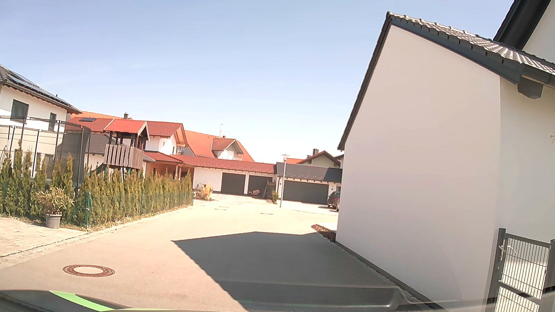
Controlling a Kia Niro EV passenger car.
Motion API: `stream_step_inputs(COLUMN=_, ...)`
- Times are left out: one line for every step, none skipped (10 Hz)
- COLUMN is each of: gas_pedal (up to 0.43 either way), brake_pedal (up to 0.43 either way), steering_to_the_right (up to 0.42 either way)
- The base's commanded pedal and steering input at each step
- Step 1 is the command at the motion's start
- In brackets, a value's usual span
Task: Follow the waypoints while adhering to traffic rules and regulations
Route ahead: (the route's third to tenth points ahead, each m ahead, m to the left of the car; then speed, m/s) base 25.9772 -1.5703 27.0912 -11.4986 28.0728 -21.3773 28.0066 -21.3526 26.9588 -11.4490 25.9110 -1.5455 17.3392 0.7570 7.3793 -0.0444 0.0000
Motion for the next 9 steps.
stream_step_inputs(gas_pedal=0.0, brake_pedal=0.415, steering_to_the_right=-0.042)
stream_step_inputs(gas_pedal=0.0, brake_pedal=0.415, steering_to_the_right=-0.042)
stream_step_inputs(gas_pedal=0.0, brake_pedal=0.415, steering_to_the_right=-0.042)
stream_step_inputs(gas_pedal=0.0, brake_pedal=0.415, steering_to_the_right=-0.042)
stream_step_inputs(gas_pedal=0.0, brake_pedal=0.415, steering_to_the_right=-0.042)
stream_step_inputs(gas_pedal=0.0, brake_pedal=0.415, steering_to_the_right=-0.041)
stream_step_inputs(gas_pedal=0.0, brake_pedal=0.415, steering_to_the_right=-0.042)
stream_step_inputs(gas_pedal=0.0, brake_pedal=0.415, steering_to_the_right=-0.041)
stream_step_inputs(gas_pedal=0.0, brake_pedal=0.415, steering_to_the_right=-0.042)
